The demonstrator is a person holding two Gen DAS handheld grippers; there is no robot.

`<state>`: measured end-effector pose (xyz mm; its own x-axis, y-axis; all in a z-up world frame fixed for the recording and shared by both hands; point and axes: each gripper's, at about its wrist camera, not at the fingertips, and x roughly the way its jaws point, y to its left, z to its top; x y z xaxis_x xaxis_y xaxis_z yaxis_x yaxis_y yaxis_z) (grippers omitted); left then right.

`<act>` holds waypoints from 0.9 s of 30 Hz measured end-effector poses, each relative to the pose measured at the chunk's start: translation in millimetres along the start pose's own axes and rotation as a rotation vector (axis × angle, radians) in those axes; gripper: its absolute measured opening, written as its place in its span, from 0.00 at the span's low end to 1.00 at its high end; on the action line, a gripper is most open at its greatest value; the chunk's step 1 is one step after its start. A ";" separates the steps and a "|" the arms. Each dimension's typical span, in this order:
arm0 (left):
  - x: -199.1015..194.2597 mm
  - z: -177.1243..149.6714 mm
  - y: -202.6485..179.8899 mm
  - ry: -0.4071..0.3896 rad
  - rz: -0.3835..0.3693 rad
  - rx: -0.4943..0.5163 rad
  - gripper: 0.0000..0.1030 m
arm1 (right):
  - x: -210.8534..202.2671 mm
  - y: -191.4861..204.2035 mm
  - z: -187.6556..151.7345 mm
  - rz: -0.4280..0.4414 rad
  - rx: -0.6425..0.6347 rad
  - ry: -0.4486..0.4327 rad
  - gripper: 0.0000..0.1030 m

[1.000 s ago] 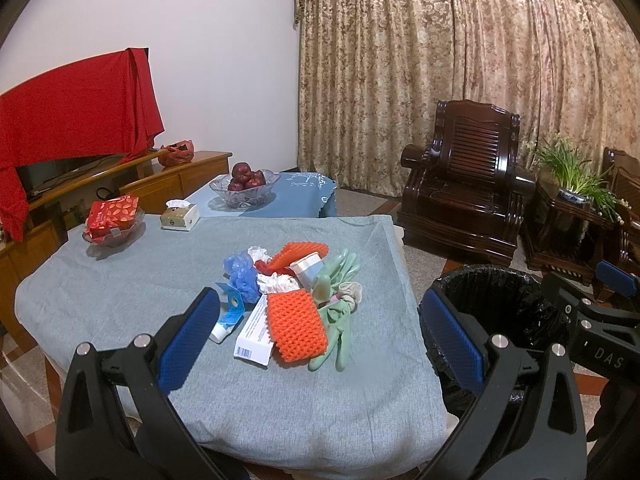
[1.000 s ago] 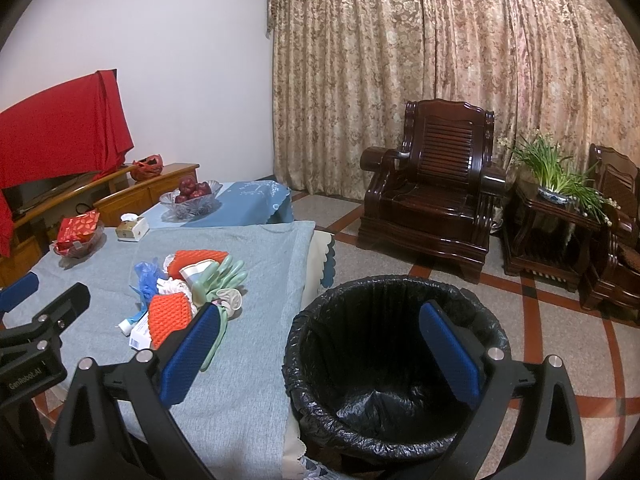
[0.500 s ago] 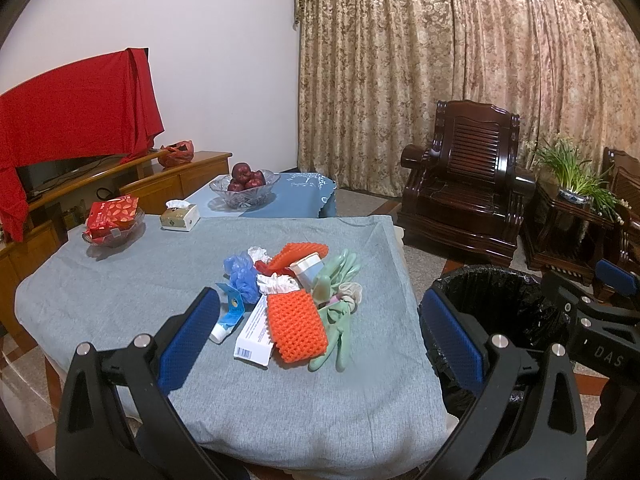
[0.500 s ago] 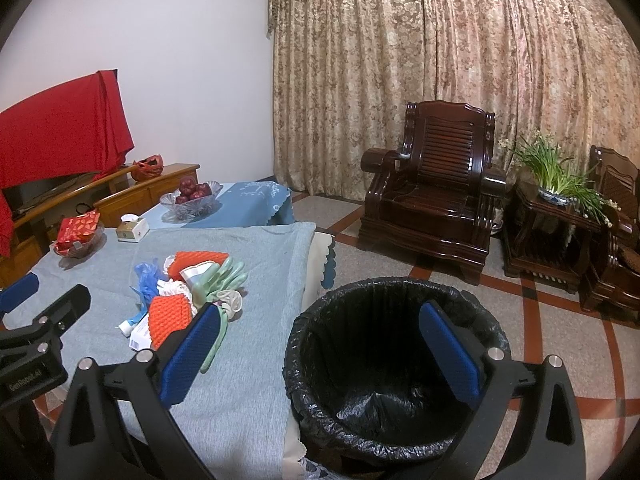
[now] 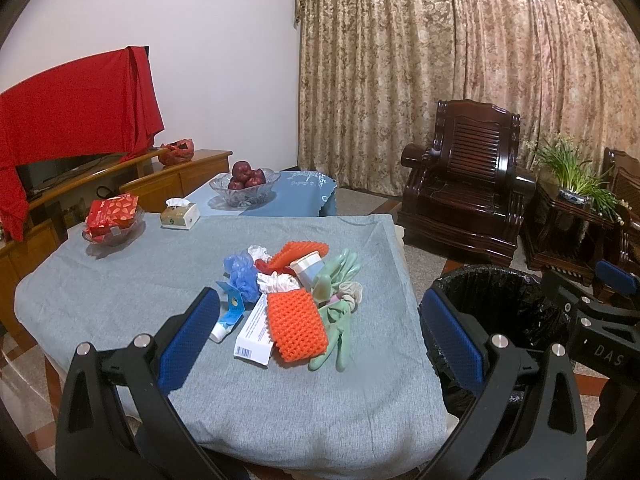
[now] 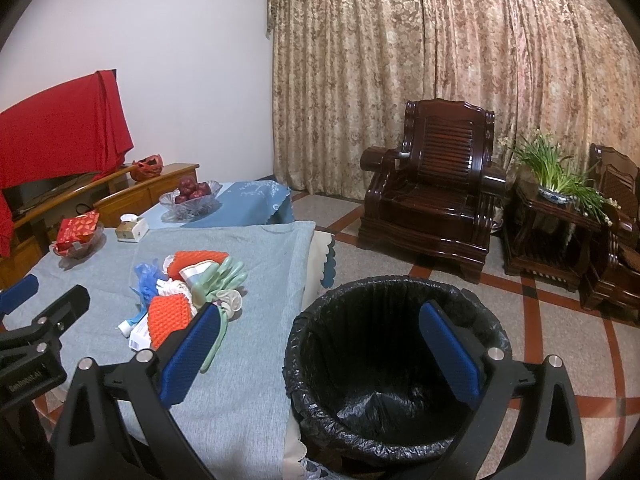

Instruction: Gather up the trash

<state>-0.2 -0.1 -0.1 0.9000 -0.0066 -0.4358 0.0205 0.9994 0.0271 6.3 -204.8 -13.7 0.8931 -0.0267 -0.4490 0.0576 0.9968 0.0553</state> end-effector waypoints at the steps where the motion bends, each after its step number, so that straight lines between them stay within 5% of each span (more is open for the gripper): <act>1: 0.0 0.0 0.0 0.000 0.000 0.000 0.95 | 0.5 0.6 0.0 0.000 0.000 0.000 0.94; 17: 22.8 -18.3 18.7 0.024 -0.001 -0.040 0.95 | 14.5 7.0 -7.5 0.025 -0.013 0.007 0.94; 27: 70.8 -37.7 78.8 0.030 0.152 -0.054 0.95 | 64.7 40.3 -15.8 0.084 -0.043 0.023 0.90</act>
<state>48.7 79.4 -62.7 0.8774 0.1455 -0.4571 -0.1395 0.9891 0.0469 59.4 -165.1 -54.6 0.8837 0.0580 -0.4644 -0.0364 0.9978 0.0553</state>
